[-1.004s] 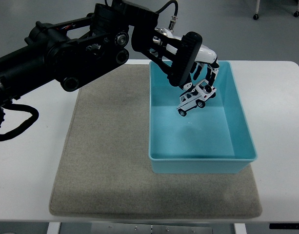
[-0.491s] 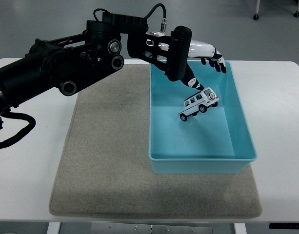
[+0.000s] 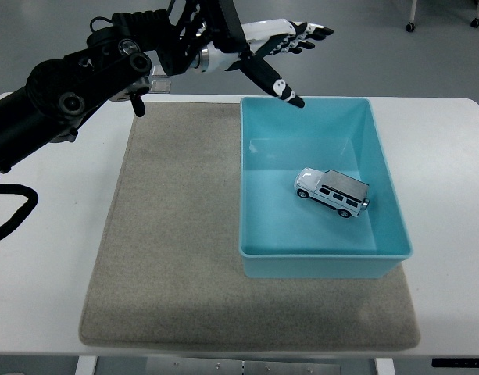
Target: Left hand put the white car in the blue box
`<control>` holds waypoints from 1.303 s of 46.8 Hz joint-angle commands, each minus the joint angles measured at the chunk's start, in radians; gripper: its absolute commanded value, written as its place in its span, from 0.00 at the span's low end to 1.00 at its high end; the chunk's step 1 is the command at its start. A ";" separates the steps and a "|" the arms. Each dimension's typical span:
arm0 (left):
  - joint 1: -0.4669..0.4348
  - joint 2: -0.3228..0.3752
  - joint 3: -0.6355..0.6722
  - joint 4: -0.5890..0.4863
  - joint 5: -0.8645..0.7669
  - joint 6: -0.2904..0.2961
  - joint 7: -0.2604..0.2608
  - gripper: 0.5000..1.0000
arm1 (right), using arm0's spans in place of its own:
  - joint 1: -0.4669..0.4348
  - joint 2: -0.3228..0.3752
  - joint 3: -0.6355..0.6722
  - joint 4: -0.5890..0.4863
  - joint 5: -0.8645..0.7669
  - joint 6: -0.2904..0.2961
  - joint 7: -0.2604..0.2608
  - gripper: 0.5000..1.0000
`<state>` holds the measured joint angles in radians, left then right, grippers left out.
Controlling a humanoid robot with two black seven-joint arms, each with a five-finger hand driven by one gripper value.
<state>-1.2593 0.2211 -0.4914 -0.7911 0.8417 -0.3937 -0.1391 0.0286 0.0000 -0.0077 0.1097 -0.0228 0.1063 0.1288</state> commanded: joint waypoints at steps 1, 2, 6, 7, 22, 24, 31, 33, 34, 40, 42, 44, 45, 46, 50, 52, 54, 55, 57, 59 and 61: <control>0.015 0.014 -0.009 0.045 -0.113 -0.002 0.000 1.00 | -0.001 0.000 0.000 -0.001 0.000 0.001 0.000 0.87; 0.017 0.026 -0.009 0.053 -0.139 -0.002 0.000 1.00 | -0.001 0.000 0.000 0.001 0.000 0.001 0.000 0.87; 0.018 0.073 -0.010 0.072 -0.242 -0.002 0.001 1.00 | 0.001 0.000 0.000 -0.001 0.001 0.000 0.000 0.87; 0.021 0.083 -0.010 0.075 -0.271 -0.002 0.001 1.00 | 0.001 0.000 0.000 0.001 0.000 0.000 0.000 0.87; 0.142 0.184 -0.012 0.093 -0.657 -0.025 0.001 1.00 | 0.001 0.000 0.000 0.001 0.000 0.001 -0.001 0.87; 0.153 0.193 -0.012 0.093 -0.679 -0.025 0.001 1.00 | 0.001 0.000 0.000 0.001 0.000 0.000 -0.001 0.87; 0.204 0.222 -0.012 0.092 -0.777 -0.028 0.003 1.00 | 0.001 0.000 0.000 0.001 0.000 0.000 0.000 0.87; 0.213 0.231 -0.012 0.092 -0.802 -0.030 0.003 1.00 | 0.001 0.000 0.000 0.001 -0.003 0.001 -0.001 0.87; 0.218 0.233 -0.012 0.092 -0.811 -0.031 0.003 1.00 | 0.001 0.000 -0.002 0.001 -0.005 0.001 -0.001 0.87; 0.241 0.238 -0.022 0.092 -0.835 -0.056 0.030 1.00 | -0.003 0.000 -0.002 0.012 -0.002 0.013 -0.001 0.87; 0.245 0.239 -0.038 0.092 -0.842 -0.059 0.035 1.00 | -0.003 0.000 -0.002 0.012 -0.003 0.013 -0.001 0.87; 0.256 0.238 -0.053 0.092 -0.843 -0.059 0.038 1.00 | -0.003 0.000 -0.002 0.012 -0.002 0.013 -0.001 0.87; 0.261 0.238 -0.061 0.090 -0.843 -0.059 0.038 1.00 | -0.003 0.000 -0.002 0.012 -0.002 0.013 -0.001 0.87; 0.264 0.238 -0.070 0.090 -0.843 -0.059 0.039 1.00 | -0.003 0.000 -0.002 0.012 -0.002 0.013 -0.001 0.87; 0.279 0.238 -0.107 0.090 -0.843 -0.060 0.039 1.00 | -0.004 0.000 0.000 0.012 0.000 0.013 -0.001 0.87; 0.290 0.238 -0.118 0.090 -0.843 -0.063 0.039 1.00 | -0.007 0.000 -0.002 0.012 0.001 0.013 -0.001 0.87; 0.293 0.238 -0.121 0.090 -0.845 -0.063 0.042 1.00 | -0.012 0.000 -0.002 0.013 0.001 0.015 -0.001 0.87; 0.293 0.238 -0.121 0.089 -0.846 -0.063 0.047 1.00 | -0.015 0.000 -0.002 0.013 0.001 0.015 -0.001 0.87; 0.297 0.238 -0.122 0.089 -0.849 -0.063 0.052 1.00 | -0.015 0.000 -0.002 0.015 0.001 0.015 -0.001 0.87; 0.304 0.238 -0.124 0.090 -0.859 -0.062 0.055 1.00 | -0.015 0.000 -0.002 0.015 0.001 0.016 -0.001 0.87; 0.307 0.238 -0.128 0.090 -0.875 -0.062 0.059 1.00 | -0.015 0.000 -0.002 0.015 0.001 0.018 -0.001 0.87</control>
<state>-0.9589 0.4587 -0.6140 -0.7025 -0.0124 -0.4569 -0.0863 0.0137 0.0000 -0.0090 0.1242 -0.0213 0.1223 0.1273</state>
